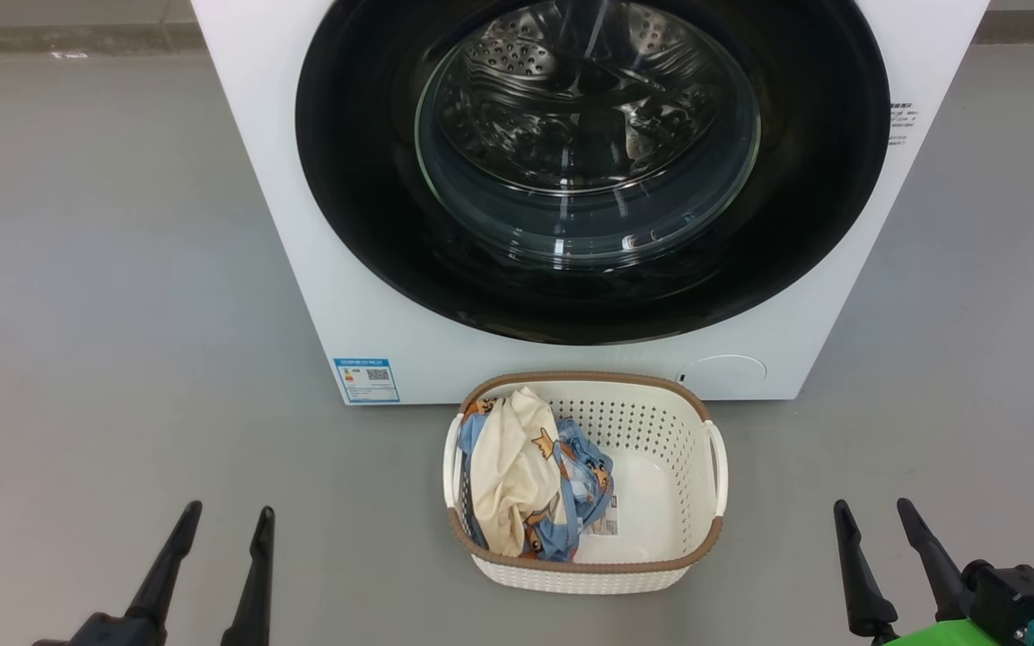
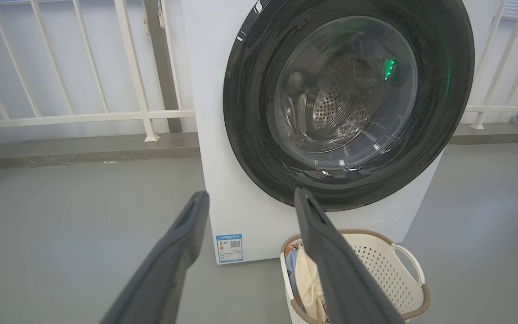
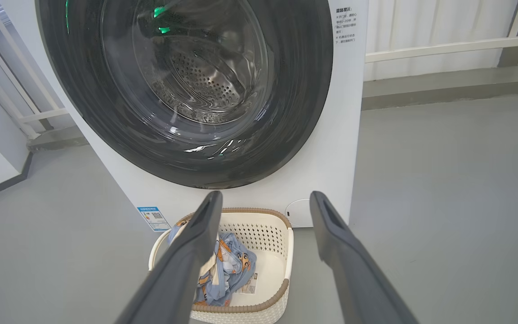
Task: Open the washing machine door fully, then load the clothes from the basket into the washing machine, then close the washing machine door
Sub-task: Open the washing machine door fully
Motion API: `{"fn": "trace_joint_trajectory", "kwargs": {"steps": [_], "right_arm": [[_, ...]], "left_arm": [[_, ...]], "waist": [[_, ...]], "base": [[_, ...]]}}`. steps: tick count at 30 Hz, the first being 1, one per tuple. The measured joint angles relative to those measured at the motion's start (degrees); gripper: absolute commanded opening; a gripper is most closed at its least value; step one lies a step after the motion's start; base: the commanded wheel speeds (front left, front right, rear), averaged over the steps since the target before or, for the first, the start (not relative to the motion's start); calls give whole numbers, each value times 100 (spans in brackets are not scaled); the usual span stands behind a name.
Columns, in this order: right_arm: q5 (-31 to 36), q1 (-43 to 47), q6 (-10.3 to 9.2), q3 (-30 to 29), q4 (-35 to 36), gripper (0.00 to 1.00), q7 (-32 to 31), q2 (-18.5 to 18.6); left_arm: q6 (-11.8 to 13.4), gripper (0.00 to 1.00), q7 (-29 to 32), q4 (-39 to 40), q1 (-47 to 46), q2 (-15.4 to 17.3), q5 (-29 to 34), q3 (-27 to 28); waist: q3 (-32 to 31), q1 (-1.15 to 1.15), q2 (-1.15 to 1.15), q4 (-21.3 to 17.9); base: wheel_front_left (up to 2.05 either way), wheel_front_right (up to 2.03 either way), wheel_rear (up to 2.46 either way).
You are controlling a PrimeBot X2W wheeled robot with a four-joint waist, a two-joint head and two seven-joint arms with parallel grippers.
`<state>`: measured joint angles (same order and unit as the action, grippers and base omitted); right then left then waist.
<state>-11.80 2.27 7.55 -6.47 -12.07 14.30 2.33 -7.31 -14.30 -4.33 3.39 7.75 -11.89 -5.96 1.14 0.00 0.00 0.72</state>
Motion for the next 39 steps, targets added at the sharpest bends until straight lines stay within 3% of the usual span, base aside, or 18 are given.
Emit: {"fn": "trace_joint_trajectory", "kwargs": {"steps": [20, 39], "right_arm": [[-46, 3, 0, -12, 27, 100, 0, -4], [-48, 3, 0, 7, 37, 100, 0, -16]], "left_arm": [[0, 100, 0, 52, 1, 53, 177, -31], [0, 100, 0, 60, 2, 70, 174, 20]], "waist": [[-28, 0, 0, 1], [21, 0, 0, 20]], "base": [[10, 10, -19], [108, 108, -215]]}}
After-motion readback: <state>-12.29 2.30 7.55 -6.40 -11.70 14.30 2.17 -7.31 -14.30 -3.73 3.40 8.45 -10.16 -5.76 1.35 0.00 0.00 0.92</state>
